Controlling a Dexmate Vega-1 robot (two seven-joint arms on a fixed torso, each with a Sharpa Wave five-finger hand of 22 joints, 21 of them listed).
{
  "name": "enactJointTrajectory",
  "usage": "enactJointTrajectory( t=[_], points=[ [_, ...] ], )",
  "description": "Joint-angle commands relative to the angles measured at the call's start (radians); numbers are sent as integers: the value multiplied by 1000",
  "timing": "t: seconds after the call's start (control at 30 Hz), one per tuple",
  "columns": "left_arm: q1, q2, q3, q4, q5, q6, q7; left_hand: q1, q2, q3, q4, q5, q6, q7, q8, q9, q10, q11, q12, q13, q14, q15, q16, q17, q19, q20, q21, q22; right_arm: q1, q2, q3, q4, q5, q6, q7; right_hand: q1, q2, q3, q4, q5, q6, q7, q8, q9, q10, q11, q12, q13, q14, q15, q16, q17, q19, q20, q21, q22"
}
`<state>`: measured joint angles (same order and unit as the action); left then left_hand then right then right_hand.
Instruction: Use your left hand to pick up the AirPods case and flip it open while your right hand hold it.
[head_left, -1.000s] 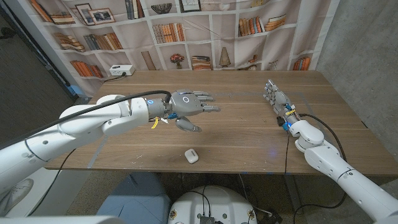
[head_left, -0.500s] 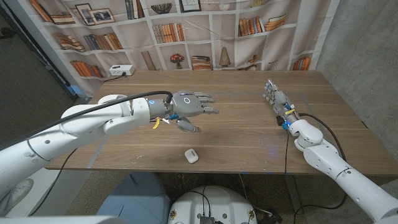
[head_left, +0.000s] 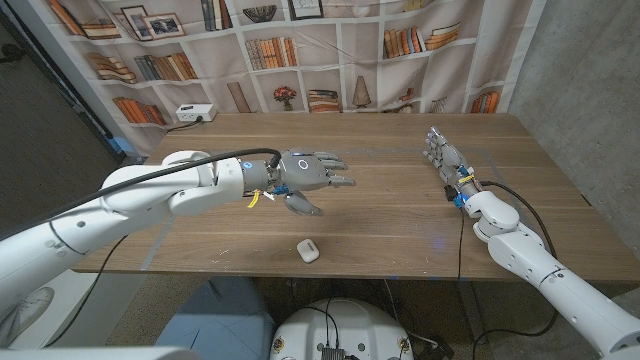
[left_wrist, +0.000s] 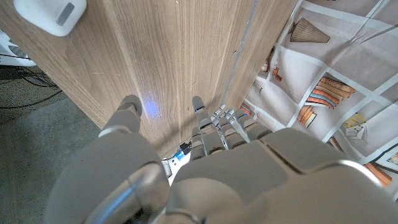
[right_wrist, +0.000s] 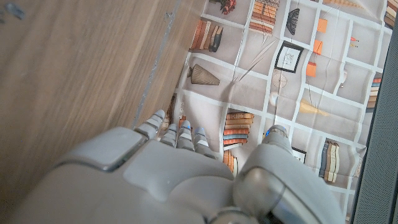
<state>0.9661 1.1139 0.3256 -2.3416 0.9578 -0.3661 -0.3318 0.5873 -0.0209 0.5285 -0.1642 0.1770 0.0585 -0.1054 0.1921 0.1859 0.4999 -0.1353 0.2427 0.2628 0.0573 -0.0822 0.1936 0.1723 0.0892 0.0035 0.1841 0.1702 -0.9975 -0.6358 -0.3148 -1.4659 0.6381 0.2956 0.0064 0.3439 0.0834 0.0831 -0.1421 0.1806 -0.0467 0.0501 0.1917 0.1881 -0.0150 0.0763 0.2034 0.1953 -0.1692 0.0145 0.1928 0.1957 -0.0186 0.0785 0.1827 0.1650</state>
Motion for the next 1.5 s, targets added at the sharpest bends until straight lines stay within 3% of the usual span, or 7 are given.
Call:
enactJointTrajectory(
  t=[0.03,0.67,0.97,1.5],
  points=[
    [-35,2,15,-8,2,-41,-41,8,-2,4,-1,0,-9,-1,-2,2,-7,4,-1,2,1,-4,-2,2,3,-5,6,1,7,1,2,5,0,3,4,12,2,5,-1,0,-6,-5,5,2,2,-5,1,4,-35,-6,4,-1,-5,5,5,6],
    [-27,12,2,-12,2,-101,-29,6,-9,0,1,0,-8,-2,0,1,-1,4,0,5,-3,-6,-2,2,6,-11,7,1,-3,0,-4,9,-4,-3,-1,16,2,8,-2,-1,-5,-5,5,2,2,-5,1,4,-36,-7,4,-1,-6,4,6,6],
    [-57,16,12,-22,-6,-140,-81,9,-9,0,1,1,1,2,4,1,6,2,1,6,0,-8,-1,2,10,-12,8,1,5,4,-8,14,-6,3,5,18,1,9,-2,-2,-5,-5,5,2,2,-5,1,4,-37,-7,4,-1,-7,4,5,6],
    [-57,16,-7,-42,-25,-172,-119,11,-11,0,1,2,5,2,6,1,11,3,2,9,2,-9,-1,2,12,-14,7,1,24,28,-27,39,-10,8,14,20,1,10,-2,-2,-5,-4,5,2,1,-5,1,4,-38,-7,4,0,-8,3,5,6]
  ],
)
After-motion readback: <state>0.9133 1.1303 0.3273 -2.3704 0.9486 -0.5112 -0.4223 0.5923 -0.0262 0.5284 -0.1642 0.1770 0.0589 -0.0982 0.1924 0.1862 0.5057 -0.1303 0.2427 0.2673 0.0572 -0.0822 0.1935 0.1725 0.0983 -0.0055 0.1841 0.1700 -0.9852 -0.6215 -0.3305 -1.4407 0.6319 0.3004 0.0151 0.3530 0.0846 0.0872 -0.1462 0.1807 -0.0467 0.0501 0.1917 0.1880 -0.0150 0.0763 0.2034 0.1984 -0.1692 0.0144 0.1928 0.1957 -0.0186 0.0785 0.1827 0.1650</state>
